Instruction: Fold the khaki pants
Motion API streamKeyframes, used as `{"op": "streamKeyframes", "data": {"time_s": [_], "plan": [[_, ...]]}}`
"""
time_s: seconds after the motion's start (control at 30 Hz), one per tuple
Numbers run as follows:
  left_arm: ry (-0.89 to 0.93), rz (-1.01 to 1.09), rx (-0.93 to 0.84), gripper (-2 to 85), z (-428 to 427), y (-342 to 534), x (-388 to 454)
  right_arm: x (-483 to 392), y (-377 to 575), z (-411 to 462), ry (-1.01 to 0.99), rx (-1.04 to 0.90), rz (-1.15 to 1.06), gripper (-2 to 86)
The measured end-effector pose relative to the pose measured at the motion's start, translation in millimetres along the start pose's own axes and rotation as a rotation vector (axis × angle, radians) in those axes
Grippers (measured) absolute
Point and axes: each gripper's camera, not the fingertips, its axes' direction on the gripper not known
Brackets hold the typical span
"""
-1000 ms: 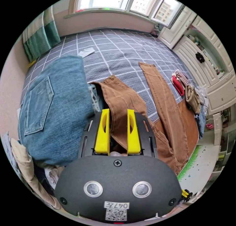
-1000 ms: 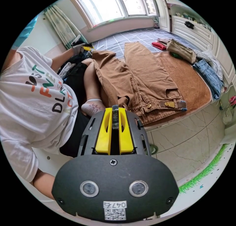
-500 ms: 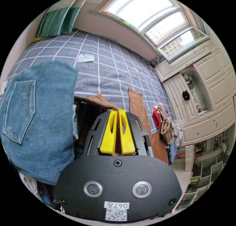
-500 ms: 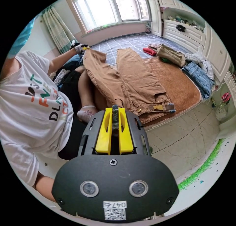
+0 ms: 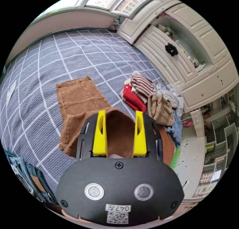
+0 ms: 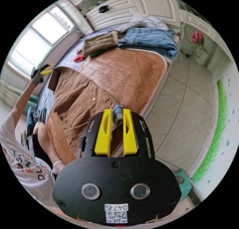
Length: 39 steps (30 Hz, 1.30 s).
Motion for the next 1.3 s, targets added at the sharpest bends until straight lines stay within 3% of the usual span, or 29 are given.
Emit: {"op": "streamKeyframes", "data": {"time_s": [0.07,0.23,0.4,0.5,0.67,0.77,0.9,1.03,1.13,1.3], "plan": [[-0.064,0.052,-0.066,15.9,17,26,8,14,20,11,-0.003,0.025,0.114,13.5],[-0.031,0.075,-0.097,13.4,-22,158,-18,-22,106,-20,-0.059,0.169,0.178,13.0],[0.123,0.056,-0.282,13.5,-29,301,-11,-92,183,-62,-0.194,0.232,0.163,11.3],[0.124,0.212,-0.299,13.6,-27,351,48,-162,194,-69,-0.106,0.122,0.035,11.3],[-0.103,0.574,-0.192,13.6,-33,394,168,-281,178,-67,0.118,0.007,-0.277,11.9],[-0.097,0.717,-0.301,14.6,-13,422,219,-323,164,-63,0.192,-0.033,-0.380,12.3],[-0.083,0.792,-0.369,14.1,1,472,268,-360,150,-67,0.257,-0.060,-0.430,12.1],[-0.235,0.880,-0.265,12.2,21,506,329,-394,139,-74,0.305,-0.085,-0.451,11.0],[-0.283,0.874,-0.198,11.4,29,513,361,-421,134,-76,0.364,-0.100,-0.494,9.3],[-0.323,0.835,-0.259,7.3,74,514,383,-472,131,-65,0.563,-0.134,-0.659,4.8]]}}
